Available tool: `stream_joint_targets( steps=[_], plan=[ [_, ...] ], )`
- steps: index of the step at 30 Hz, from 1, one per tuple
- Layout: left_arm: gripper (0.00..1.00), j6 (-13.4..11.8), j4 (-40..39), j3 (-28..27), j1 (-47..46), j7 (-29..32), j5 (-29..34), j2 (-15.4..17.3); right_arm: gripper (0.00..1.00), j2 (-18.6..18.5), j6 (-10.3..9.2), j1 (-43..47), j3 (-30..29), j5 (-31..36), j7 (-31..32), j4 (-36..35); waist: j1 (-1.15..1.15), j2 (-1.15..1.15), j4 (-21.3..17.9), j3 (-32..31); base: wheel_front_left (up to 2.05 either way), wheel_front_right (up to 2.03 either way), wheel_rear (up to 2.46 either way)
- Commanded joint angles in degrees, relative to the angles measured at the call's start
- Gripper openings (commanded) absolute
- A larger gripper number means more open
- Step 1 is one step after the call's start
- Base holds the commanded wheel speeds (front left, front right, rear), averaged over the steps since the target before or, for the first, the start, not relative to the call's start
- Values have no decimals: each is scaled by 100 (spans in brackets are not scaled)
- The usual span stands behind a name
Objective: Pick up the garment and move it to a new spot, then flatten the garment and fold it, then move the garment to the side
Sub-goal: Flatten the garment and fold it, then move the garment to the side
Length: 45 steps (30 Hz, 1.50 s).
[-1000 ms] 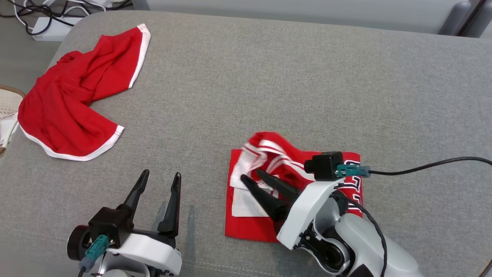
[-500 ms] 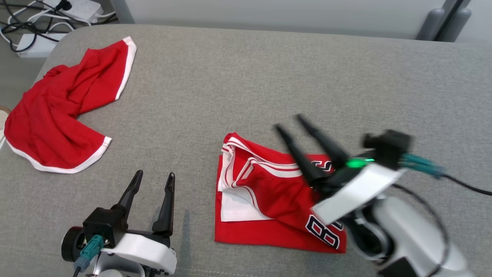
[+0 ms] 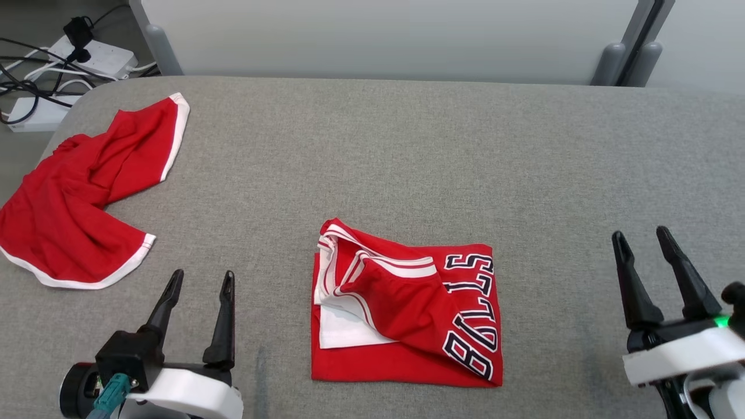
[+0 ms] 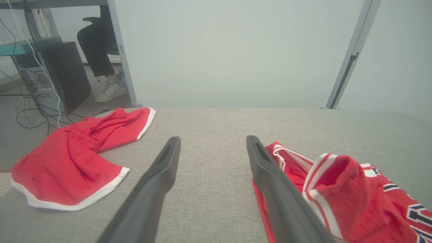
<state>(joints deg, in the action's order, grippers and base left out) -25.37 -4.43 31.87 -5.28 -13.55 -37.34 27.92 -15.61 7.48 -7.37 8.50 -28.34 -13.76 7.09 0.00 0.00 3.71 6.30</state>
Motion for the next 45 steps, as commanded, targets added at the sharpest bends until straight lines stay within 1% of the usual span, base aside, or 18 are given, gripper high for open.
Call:
stream_joint_targets(
  steps=[1,5,11,15,20,24,29,35,39,45],
  plan=[
    [100,-98,-161,-261,-43,12,21,178,100,-9,1,132,-11,146,-104,-90,0,0,-43,-70,0,0,0],
    [100,-183,-246,-294,107,53,-9,246,100,115,1,521,-223,382,-115,-16,0,0,-116,-164,0,0,0],
    [100,-259,-355,-319,211,112,-38,313,100,242,1,748,-355,529,-121,-10,0,0,-197,-193,0,0,0],
    [100,-287,-390,-347,236,129,-49,358,100,289,1,763,-404,538,-122,-23,0,0,-225,-183,0,0,0],
    [100,-304,-431,-326,224,149,-42,360,100,313,1,760,-362,318,-119,108,0,0,-209,-167,0,0,0],
    [100,-289,-462,-300,152,153,-26,341,100,240,1,608,-179,112,3,284,0,0,-136,-52,0,0,0],
    [100,-239,-442,-267,23,117,-11,251,100,168,1,225,388,-264,334,724,0,0,41,148,0,0,0],
    [100,-169,-323,-276,-59,39,-32,116,100,177,1,-175,1004,-925,1109,1289,0,0,300,329,0,0,0],
    [100,-127,-266,-279,-92,2,-30,50,100,125,1,-348,1155,-1140,1300,1296,0,0,412,402,0,0,0],
    [100,-29,-136,-323,-171,-56,-38,-56,100,-51,1,-559,1452,-1480,1913,1189,0,0,550,489,0,0,0]
  ],
)
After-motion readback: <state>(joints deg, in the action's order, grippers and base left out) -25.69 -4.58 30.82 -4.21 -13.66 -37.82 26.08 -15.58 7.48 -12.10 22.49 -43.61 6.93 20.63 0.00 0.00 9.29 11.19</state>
